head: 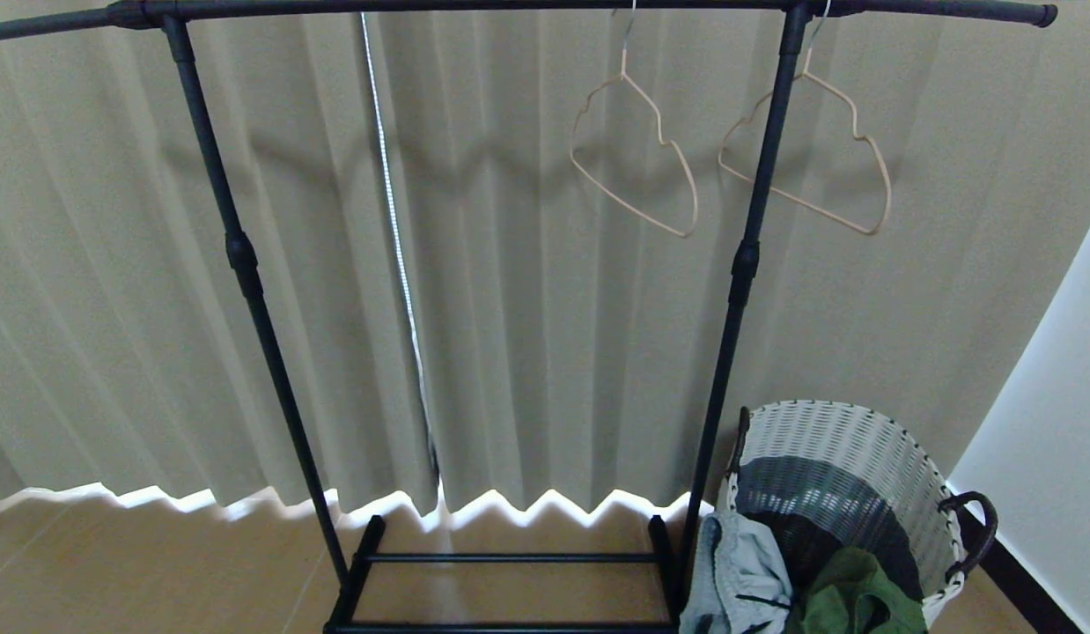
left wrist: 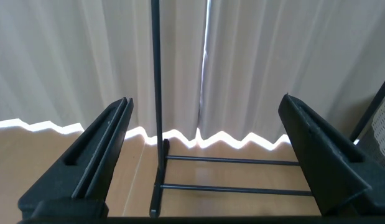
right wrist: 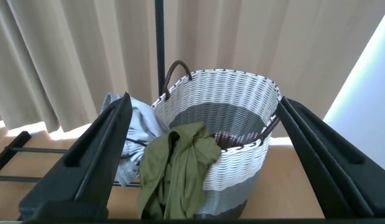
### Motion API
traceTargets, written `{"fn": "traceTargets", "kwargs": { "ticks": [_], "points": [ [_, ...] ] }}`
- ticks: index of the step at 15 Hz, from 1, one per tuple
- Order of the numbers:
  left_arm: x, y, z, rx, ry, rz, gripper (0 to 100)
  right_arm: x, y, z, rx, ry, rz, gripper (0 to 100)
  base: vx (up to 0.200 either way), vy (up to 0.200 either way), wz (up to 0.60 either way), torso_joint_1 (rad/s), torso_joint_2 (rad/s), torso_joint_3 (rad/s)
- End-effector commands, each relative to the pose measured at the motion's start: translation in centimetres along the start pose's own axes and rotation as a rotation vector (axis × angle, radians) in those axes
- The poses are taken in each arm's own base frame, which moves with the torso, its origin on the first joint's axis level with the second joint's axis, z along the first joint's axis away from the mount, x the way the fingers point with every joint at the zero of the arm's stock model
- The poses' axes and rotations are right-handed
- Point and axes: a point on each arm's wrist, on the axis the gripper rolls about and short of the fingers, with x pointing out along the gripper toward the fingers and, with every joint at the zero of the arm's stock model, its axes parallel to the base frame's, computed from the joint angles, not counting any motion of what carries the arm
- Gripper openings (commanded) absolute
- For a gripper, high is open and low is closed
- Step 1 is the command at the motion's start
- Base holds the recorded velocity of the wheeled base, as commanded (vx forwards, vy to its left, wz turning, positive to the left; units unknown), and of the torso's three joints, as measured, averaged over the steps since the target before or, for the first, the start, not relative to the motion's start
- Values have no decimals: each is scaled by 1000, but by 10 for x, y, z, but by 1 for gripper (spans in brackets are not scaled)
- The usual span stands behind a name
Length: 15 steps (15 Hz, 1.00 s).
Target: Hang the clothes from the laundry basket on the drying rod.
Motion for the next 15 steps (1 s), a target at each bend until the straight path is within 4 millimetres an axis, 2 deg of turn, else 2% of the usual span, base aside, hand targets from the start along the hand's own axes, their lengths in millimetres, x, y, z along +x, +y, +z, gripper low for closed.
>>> {"fn": "traceTargets", "kwargs": {
  "ticks": [1,4,7,9,10,12,14,15],
  "points": [
    [0,0,0,-1,0,2,100,0,0,0,0,-2,-5,100,0,0,0,0,0,0],
    [0,0,0,-8,0,4,100,0,-1,1,-5,-7,-22,100,0,0,0,0,0,0],
    [0,0,0,-10,0,8,100,-4,-1,11,-14,-34,-27,100,0,0,0,0,0,0],
    [0,0,0,-10,0,10,100,-7,-1,13,-110,33,-20,100,0,0,0,0,0,0],
    [0,0,0,-10,0,11,100,-7,-1,21,-173,60,-6,100,0,0,0,0,0,0],
    [0,0,0,-10,0,11,100,3,-1,43,-233,131,22,100,0,0,0,0,0,0],
    [0,0,0,-10,0,11,100,15,0,54,-243,214,30,100,0,0,0,0,0,0],
    [0,0,0,-10,0,10,100,32,1,68,-247,297,38,100,0,0,0,0,0,0]
  ]
}}
